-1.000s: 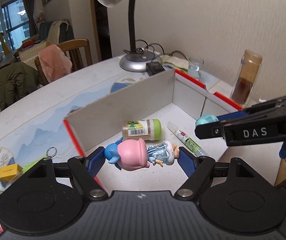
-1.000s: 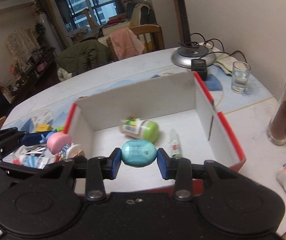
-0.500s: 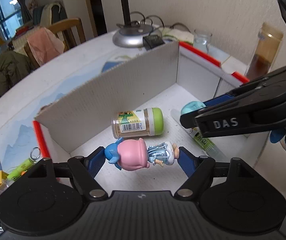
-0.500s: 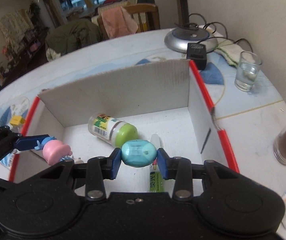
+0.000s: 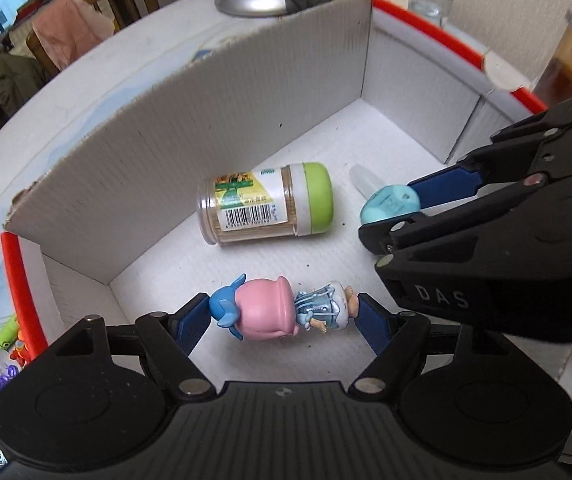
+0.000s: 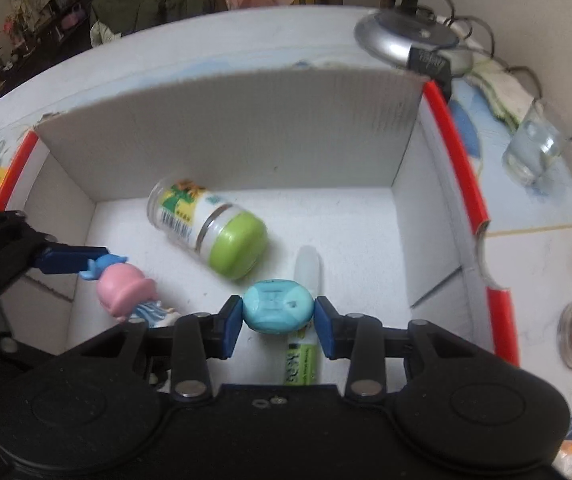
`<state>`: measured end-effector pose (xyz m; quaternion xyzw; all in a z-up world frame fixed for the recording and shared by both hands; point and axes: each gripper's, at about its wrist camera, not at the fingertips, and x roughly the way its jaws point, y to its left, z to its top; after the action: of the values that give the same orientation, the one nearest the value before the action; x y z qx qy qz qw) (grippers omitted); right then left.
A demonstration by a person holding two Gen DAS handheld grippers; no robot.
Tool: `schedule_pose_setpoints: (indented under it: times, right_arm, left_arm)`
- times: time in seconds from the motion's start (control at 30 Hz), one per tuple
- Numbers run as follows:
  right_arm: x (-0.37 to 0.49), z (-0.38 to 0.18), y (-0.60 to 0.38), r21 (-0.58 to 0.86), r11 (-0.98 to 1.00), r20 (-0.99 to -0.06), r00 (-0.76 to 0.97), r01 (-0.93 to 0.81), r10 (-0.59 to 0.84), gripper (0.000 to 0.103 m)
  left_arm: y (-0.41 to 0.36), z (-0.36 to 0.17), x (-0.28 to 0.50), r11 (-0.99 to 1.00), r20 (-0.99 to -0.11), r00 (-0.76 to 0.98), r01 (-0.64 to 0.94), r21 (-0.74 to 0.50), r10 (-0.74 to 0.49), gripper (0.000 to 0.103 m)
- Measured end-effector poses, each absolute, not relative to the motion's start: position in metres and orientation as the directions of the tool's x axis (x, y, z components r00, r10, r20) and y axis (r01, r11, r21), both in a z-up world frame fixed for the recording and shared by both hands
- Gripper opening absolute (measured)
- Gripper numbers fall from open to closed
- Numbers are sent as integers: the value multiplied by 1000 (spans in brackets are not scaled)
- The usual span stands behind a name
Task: Organize rigid objects
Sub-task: 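Carry the figurine and soap case into the shoebox and release both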
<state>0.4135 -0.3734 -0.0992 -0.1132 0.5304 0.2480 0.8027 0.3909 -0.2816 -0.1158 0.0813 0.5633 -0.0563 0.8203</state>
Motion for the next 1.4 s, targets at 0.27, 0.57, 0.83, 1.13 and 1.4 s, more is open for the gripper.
schedule_pose_setpoints:
  times: [0.27,0.57,0.83,1.13,1.4]
  right_arm:
    - [415,-104,-370,75,853,-926,281,-517,252,38]
    - [417,-103,-375,103,867,-921,283,-487,268,40]
    - [413,-94,-388,147,878,-899,309,-455,310,52]
    - [398,-77,-401,173,877,-869,349,-448,350,54]
    - [380,-59,-405,186,872,-842,384,-453,379,55]
  left_arm:
    - [-279,-126,398,984,-963,269,170,51,3,79]
    - [-280,-134,402,982,-975,221,179,52,11,79]
    - [-282,-131,399,979,-967,253,197,51,0,79]
    - [-286,-112,387,979,-937,348,195,57,-15,79]
    - [-279,-84,362,986,-896,443,163,37,-39,79]
